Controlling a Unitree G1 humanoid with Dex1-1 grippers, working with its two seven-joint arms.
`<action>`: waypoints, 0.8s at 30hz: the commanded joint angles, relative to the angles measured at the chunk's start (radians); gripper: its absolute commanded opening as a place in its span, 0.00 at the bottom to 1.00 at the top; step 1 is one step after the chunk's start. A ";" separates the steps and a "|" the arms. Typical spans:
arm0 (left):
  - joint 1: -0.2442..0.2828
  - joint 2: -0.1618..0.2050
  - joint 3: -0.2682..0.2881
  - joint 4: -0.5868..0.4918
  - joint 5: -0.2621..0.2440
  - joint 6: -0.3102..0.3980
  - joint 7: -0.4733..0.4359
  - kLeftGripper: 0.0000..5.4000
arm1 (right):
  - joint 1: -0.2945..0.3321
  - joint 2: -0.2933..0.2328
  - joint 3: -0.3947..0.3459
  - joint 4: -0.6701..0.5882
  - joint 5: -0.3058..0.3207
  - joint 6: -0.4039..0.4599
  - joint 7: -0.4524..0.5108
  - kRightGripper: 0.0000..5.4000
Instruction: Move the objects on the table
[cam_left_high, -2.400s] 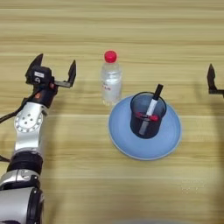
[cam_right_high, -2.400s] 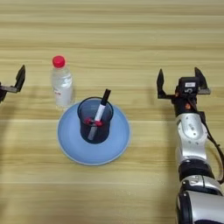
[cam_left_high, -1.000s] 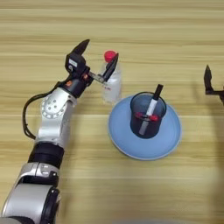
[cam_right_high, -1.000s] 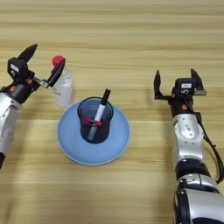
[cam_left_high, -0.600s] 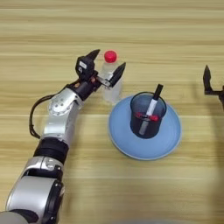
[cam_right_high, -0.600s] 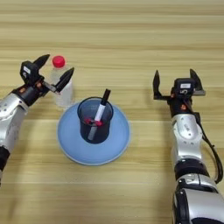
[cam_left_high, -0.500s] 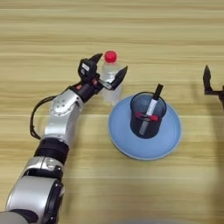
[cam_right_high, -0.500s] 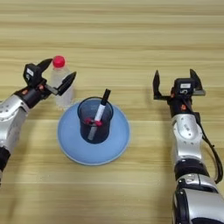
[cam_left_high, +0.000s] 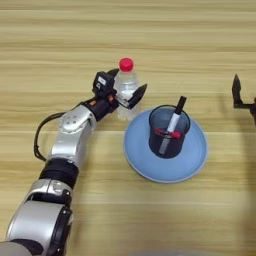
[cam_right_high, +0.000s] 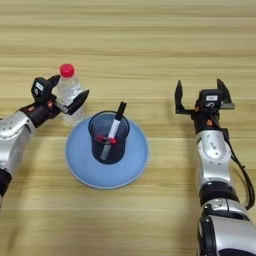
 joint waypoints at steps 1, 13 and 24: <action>-0.005 0.010 0.000 0.009 0.019 0.014 0.004 0.90 | -0.016 0.003 0.004 -0.008 -0.004 -0.006 -0.006 1.00; -0.005 0.019 0.004 0.016 0.018 0.021 0.004 0.70 | -0.019 0.006 0.003 -0.006 -0.002 -0.006 -0.006 1.00; 0.011 0.034 0.012 -0.032 0.008 0.022 -0.004 0.60 | -0.020 0.008 0.003 -0.006 -0.001 -0.006 -0.007 1.00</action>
